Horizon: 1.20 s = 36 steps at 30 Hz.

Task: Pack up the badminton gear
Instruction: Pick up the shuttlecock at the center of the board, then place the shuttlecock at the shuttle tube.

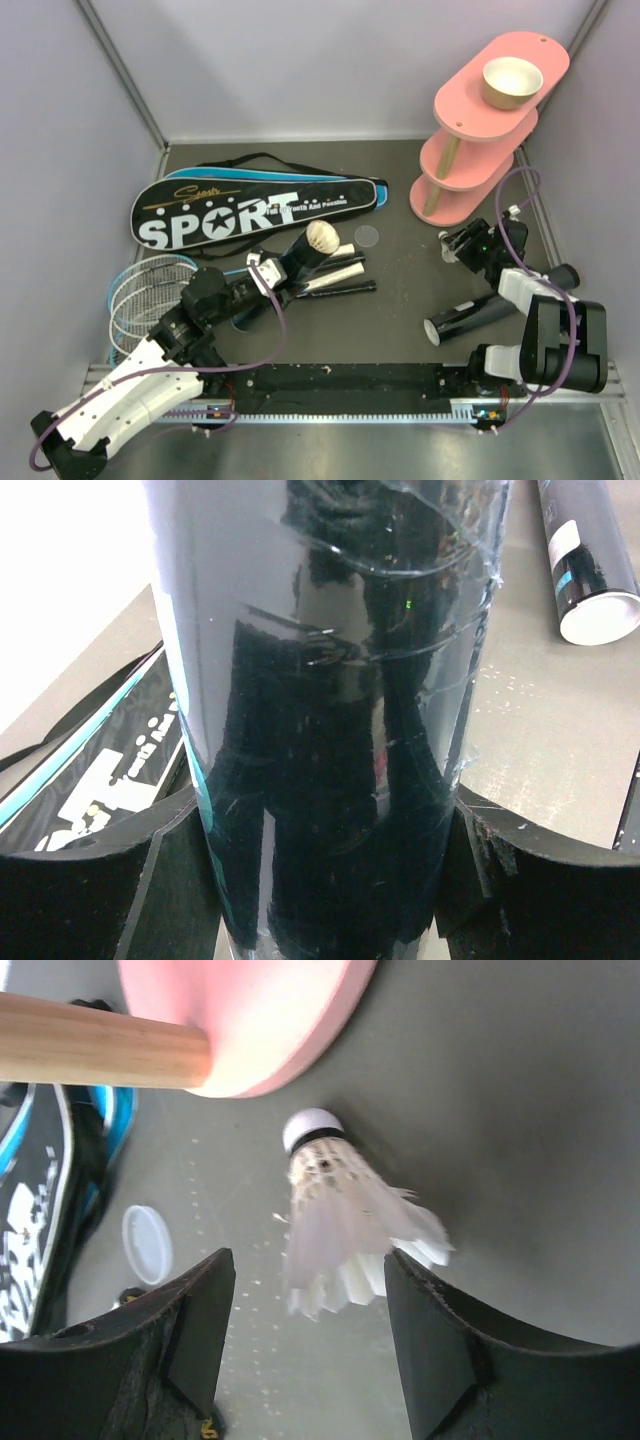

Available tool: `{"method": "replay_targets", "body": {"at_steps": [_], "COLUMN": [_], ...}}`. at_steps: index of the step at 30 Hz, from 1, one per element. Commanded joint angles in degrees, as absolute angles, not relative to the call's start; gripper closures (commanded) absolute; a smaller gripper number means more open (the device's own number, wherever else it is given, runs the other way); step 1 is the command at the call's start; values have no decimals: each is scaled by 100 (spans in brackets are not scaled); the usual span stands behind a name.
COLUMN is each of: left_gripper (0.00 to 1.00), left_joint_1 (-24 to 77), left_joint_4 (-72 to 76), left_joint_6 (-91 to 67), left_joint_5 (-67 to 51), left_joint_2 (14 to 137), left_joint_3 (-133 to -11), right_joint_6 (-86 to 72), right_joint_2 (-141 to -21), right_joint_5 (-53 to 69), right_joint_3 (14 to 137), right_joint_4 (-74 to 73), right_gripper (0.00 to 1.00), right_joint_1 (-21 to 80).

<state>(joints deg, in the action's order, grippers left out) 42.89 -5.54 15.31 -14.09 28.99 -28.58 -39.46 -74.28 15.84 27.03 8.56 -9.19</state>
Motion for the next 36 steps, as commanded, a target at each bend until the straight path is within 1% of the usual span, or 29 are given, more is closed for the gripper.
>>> {"method": "replay_targets", "body": {"at_steps": [1, 5, 7, 9, 10, 11, 13, 14, 15, 16, 17, 18, 19, 20, 21, 22, 23, 24, 26, 28, 29, 30, 31, 32, 33, 34, 36], "left_gripper": [92, 92, 92, 92, 92, 92, 92, 92, 92, 92, 91, 91, 91, 91, 91, 91, 91, 91, 91, 92, 92, 92, 92, 92, 92, 92, 92], "left_joint_1": [4307, 4307, 4307, 4315, 4307, 4315, 4307, 4307, 4315, 4307, 4315, 4307, 4307, 4307, 4315, 4307, 4307, 4315, 4315, 4307, 4315, 4307, 4307, 4307, 4307, 4307, 4307], "left_joint_4": [-44, -53, -53, -53, -53, -44, -53, -44, -44, -44, -53, -44, -44, -44, -53, -44, -44, -44, -44, -44, -44, -44, -53, -70, -88, -97, -105], "left_joint_6": [1538, 1547, 1538, 1556, 1556, 1556, 1564, 1573, 1573, 1573, 1582, 1582, 1591, 1608, 1608, 1608, 1626, 1626, 1635, 1643, 1635, 1643, 1652, 1661, 1661, 1679, 1679], "left_joint_5": [-1415, -1485, -1520, -1512, -1512, -1503, -1459, -1459, -1450, -1450, -1468, -1468, -1459, -1459, -1459, -1459, -1476, -1503, -1529, -1547, -1538, -1529, -1538, -1529, -1529, -1538, -1555], "left_joint_2": [2848, 2926, 2962, 2971, 2953, 2936, 2927, 2927, 2944, 2953, 2953, 2971, 3006, 3023, 3050, 3102, 3129, 3146, 3199, 3199, 3199, 3199, 3191, 3173, 3164, 3138, 3120], "left_joint_3": [-2918, -2927, -2944, -2944, -2936, -2927, -2918, -2918, -2918, -2918, -2909, -2909, -2918, -2927, -2935, -2944, -2962, -2979, -2988, -2988, -2980, -2988, -2980, -2979, -2979, -2971, -2945], "right_joint_6": [-4569, -4711, -4938, -5088, -5202, -5238, -5247, -5212, -5142, -4924, -4739, -4511, -4013, -3764, -3536, -3037, -2806, -2638, -2251, -1978, -1899, -1803, -1645, -1600, -1565, -1556, -1477], "right_joint_2": [-7286, -7514, -7794, -8032, -8242, -8366, -8481, -8429, -8324, -8123, -7590, -7185, -6833, -6150, -5839, -5566, -5302, -4960, -4791, -4860, -4921, -5018, -5210, -5316, -5439, -5719, -5888], "right_joint_5": [1951, 1934, 1934, 1811, 1793, 1828, 1907, 1916, 1907, 1899, 1803, 1636, 1322, 1214, 1187, 1456, 1746, 1984, 2608, 3091, 3120, 3042, 2510, 2261, 2128, 2144, 2145], "right_joint_3": [2655, 2689, 2733, 2777, 2847, 2900, 3066, 3128, 3181, 3199, 3217, 3269, 3391, 3462, 3593, 3656, 3735, 3988, 4384, 5200, 5516, 6216, 6571, 6905, 7491, 7741, 8302], "right_joint_4": [1643, 1898, 2178, 2311, 2381, 2486, 2427, 2043, 1839, 1602, 1252, 465, 22, -383, -1013, -1202, -1343, -1736, -2186, -2791, -2986, -3188, -3721, -3944, -4172, -4366, -4824], "right_gripper": [37, 36, 39, 47, 54, 68, 84, 97, 100, 100, 100, 100, 100, 100, 100, 100, 100, 100, 100, 100, 100, 100, 100, 100, 100, 100, 100], "right_joint_1": [-949, -958, -949, -941, -949, -941, -923, -897, -888, -775, -678, -494, -292, 241, 481, 692, 1103, 1255, 1589, 2142, 2379, 2939, 3197, 3434, 3576, 3673, 3761]}}
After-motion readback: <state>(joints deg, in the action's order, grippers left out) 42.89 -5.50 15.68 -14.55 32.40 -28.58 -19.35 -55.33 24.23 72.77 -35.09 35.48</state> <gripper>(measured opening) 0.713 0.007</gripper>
